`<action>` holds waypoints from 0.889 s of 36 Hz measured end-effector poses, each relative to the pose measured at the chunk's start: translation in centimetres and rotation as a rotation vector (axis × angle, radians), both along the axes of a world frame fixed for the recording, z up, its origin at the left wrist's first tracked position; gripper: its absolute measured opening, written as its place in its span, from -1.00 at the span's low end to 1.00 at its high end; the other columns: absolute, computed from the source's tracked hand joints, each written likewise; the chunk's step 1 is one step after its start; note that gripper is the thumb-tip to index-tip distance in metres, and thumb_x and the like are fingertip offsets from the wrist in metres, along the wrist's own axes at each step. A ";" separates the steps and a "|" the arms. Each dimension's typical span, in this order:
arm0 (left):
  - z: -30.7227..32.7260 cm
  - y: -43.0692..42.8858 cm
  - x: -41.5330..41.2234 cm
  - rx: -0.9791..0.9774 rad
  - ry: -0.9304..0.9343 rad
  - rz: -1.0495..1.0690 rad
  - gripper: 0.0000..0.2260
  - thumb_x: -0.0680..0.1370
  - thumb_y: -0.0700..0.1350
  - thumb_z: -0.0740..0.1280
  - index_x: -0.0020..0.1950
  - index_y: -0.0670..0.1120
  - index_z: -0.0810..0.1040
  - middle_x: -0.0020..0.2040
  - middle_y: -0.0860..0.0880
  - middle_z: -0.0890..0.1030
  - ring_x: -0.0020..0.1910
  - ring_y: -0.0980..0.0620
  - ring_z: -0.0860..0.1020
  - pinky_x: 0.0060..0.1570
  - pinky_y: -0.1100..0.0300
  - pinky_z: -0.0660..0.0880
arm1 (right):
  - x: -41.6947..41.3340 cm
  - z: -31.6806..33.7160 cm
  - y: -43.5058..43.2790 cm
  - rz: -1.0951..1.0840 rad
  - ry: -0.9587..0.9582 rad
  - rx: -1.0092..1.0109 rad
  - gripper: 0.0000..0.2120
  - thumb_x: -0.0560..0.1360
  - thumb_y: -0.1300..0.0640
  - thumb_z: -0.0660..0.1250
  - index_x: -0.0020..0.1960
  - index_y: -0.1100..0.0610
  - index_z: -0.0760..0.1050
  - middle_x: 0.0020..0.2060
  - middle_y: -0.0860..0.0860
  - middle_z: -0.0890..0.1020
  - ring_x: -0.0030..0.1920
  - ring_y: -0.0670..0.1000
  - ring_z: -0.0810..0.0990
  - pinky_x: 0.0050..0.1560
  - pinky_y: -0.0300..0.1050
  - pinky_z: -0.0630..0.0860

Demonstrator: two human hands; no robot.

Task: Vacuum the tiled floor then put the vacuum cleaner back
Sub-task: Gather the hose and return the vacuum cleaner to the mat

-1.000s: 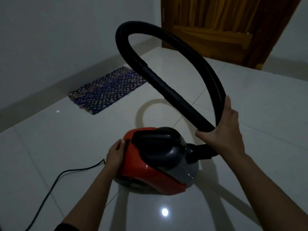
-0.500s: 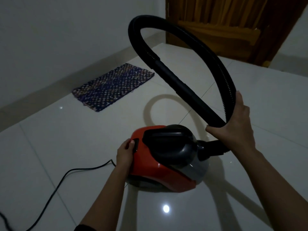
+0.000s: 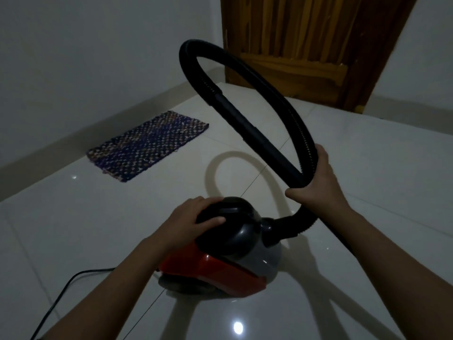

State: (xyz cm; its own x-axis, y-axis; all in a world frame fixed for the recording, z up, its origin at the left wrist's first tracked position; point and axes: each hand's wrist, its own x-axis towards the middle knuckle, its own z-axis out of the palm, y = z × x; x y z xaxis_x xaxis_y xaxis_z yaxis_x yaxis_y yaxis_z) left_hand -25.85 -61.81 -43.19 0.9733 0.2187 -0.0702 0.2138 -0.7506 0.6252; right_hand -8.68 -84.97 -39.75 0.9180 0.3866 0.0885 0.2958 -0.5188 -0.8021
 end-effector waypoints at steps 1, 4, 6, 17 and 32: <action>0.0 0.1 0.2 0.033 0.008 -0.016 -0.53 0.42 0.34 0.19 0.30 0.27 0.39 0.14 0.13 0.55 0.17 0.15 0.48 0.24 0.03 0.44 | 0.3 -0.1 0.0 0.012 0.016 0.013 0.05 0.18 0.13 0.49 0.47 -0.20 -0.06 0.15 0.08 0.42 0.08 0.11 0.50 0.08 0.06 0.55; 0.4 -0.5 0.2 -0.095 -0.043 0.041 -0.56 0.37 0.27 0.29 0.22 0.20 0.49 0.13 0.14 0.60 0.16 0.18 0.52 0.24 0.05 0.47 | 1.1 0.1 -0.1 0.046 0.072 0.026 0.04 0.19 0.16 0.49 0.45 -0.23 -0.06 0.11 0.06 0.44 0.04 0.11 0.53 0.03 0.04 0.57; 1.1 -1.6 -0.2 -0.196 -0.093 0.124 -0.54 0.33 0.21 0.38 0.18 0.10 0.58 0.13 0.13 0.63 0.15 0.20 0.55 0.23 0.11 0.50 | 1.7 1.0 -0.1 0.068 0.111 0.022 0.04 0.19 0.15 0.47 0.45 -0.24 -0.07 0.11 0.06 0.45 0.04 0.11 0.54 0.06 0.08 0.58; 17.9 -3.9 1.3 -0.525 -0.054 0.447 -0.71 0.41 -0.15 0.49 0.11 0.01 0.63 0.03 0.18 0.68 0.08 0.20 0.62 0.06 0.40 0.52 | 6.9 20.7 3.4 0.112 0.150 0.229 0.01 0.32 0.27 0.41 0.54 -0.10 -0.13 0.26 -0.04 0.40 0.16 -0.01 0.49 0.19 0.01 0.53; 40.0 15.9 13.1 -0.624 -0.290 0.784 -0.70 0.41 -0.24 0.48 0.01 0.12 0.64 -0.04 0.27 0.68 0.01 0.31 0.61 0.02 0.46 0.49 | 21.4 44.7 31.6 0.255 0.082 0.511 -0.06 0.40 0.37 0.44 0.55 0.10 -0.10 0.29 -0.19 0.27 0.11 -0.52 0.36 0.07 -0.70 0.26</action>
